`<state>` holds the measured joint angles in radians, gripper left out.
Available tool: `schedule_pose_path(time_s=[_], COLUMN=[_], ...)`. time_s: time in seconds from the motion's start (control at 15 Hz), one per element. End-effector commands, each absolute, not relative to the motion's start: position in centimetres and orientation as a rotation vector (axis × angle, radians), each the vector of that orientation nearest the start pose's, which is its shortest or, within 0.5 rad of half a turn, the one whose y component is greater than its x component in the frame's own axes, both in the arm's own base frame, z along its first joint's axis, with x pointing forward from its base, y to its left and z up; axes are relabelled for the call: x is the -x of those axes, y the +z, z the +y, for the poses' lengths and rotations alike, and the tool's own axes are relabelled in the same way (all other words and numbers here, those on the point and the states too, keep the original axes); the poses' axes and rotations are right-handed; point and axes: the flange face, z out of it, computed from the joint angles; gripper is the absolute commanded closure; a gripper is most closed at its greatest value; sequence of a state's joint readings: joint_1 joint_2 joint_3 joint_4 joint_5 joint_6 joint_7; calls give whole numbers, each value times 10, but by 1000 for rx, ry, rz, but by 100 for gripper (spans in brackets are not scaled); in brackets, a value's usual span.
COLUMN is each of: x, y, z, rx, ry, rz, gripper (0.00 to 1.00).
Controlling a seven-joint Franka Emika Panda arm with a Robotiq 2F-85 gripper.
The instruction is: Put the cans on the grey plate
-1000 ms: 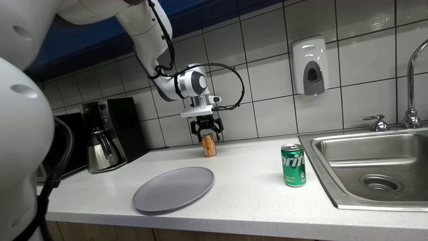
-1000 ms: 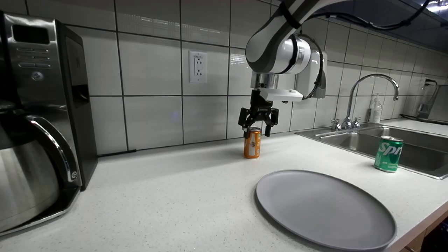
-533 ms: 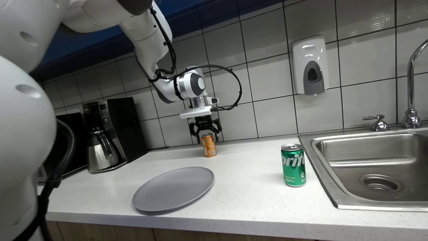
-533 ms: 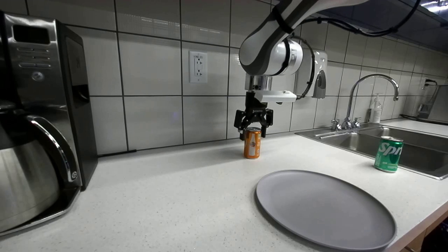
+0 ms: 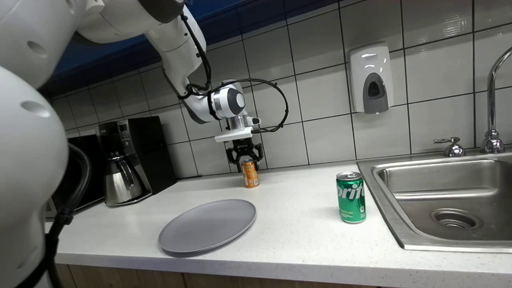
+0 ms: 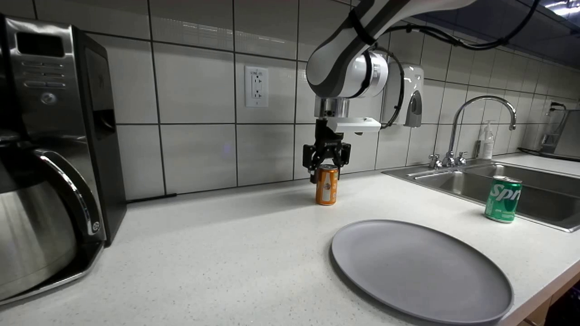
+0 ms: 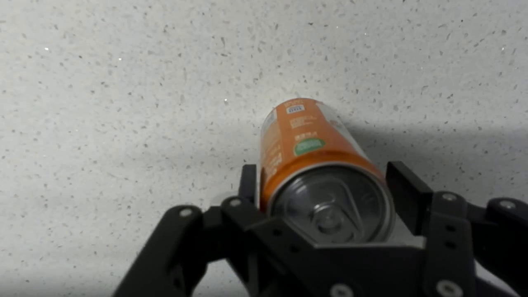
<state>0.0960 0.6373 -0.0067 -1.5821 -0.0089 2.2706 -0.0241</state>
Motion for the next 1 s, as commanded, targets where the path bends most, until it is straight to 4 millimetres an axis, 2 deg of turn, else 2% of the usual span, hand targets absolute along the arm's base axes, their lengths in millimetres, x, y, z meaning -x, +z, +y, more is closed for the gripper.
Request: schedule_pose_path(time_s=[0.0,0.13,0.47,0.93], x=[-705,-704,-696,-677], y=[275,277,296,323], z=[64,65,70,106], rx=[3166,3168,3164,3156], ry=[-63,-69,-135,-196], rz=[-193,-193,-203,-287], gripper=[51,62,62,62])
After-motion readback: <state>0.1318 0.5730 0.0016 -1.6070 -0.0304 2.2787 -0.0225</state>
